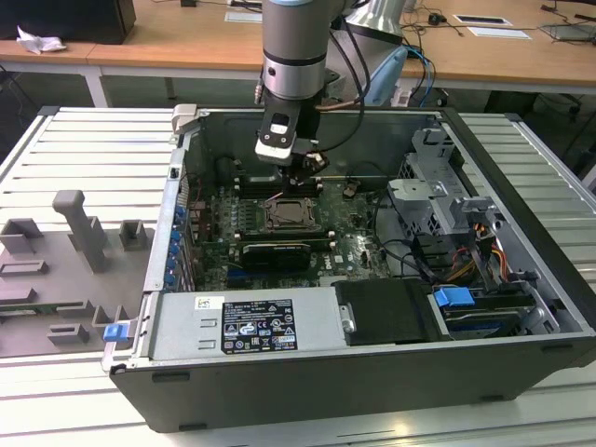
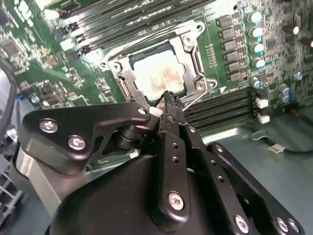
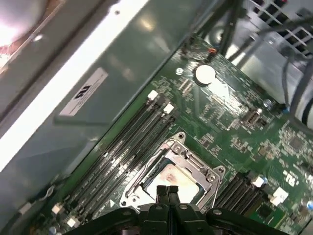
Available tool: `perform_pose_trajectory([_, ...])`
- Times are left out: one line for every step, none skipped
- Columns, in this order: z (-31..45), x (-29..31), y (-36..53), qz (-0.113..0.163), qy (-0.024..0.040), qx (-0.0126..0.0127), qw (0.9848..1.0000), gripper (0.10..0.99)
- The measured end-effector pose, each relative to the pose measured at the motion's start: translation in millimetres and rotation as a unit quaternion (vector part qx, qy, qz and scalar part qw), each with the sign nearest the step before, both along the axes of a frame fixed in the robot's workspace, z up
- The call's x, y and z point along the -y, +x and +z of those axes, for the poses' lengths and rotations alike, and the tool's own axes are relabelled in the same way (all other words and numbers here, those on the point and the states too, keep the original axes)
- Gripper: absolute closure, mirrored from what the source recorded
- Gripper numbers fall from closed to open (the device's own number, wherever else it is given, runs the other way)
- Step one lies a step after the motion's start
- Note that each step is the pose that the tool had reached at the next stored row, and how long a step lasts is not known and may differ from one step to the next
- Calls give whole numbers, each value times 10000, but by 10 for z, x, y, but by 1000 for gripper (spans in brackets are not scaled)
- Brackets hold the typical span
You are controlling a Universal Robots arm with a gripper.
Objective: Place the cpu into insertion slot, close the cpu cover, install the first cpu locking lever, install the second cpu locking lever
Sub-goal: 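Install the first cpu locking lever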
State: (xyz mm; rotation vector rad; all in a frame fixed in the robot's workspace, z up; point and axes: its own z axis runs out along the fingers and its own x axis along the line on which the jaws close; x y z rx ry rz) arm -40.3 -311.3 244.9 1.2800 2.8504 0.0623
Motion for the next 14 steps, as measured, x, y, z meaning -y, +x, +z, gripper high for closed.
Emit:
perform_pose_trajectory([0, 0, 0, 95, 0, 0, 10000, 980])
perform_pose_trajectory([0, 0, 0, 175, 0, 0, 9998, 980])
perform_pose_trajectory([0, 0, 0, 275, 0, 0, 9996, 980])
perform_pose_trajectory([0, 0, 0, 393, 0, 0, 9992, 980])
perform_pose_trajectory([0, 0, 0, 464, 0, 0, 9989, 980])
perform_pose_trajectory([0, 0, 0, 532, 0, 0, 9986, 980])
perform_pose_trajectory([0, 0, 0, 693, 0, 0, 9976, 980])
perform_pose_trajectory([0, 0, 0, 824, 0, 0, 9966, 980])
perform_pose_trajectory([0, 0, 0, 907, 0, 0, 9959, 980])
perform_pose_trajectory([0, 0, 0, 978, 0, 0, 9952, 980])
perform_pose_trajectory([0, 0, 0, 1057, 0, 0, 9944, 980])
perform_pose_trajectory([0, 0, 0, 1140, 0, 0, 9935, 980])
perform_pose_trajectory([0, 0, 0, 1223, 0, 0, 9925, 980])
perform_pose_trajectory([0, 0, 0, 1288, 0, 0, 9917, 980])
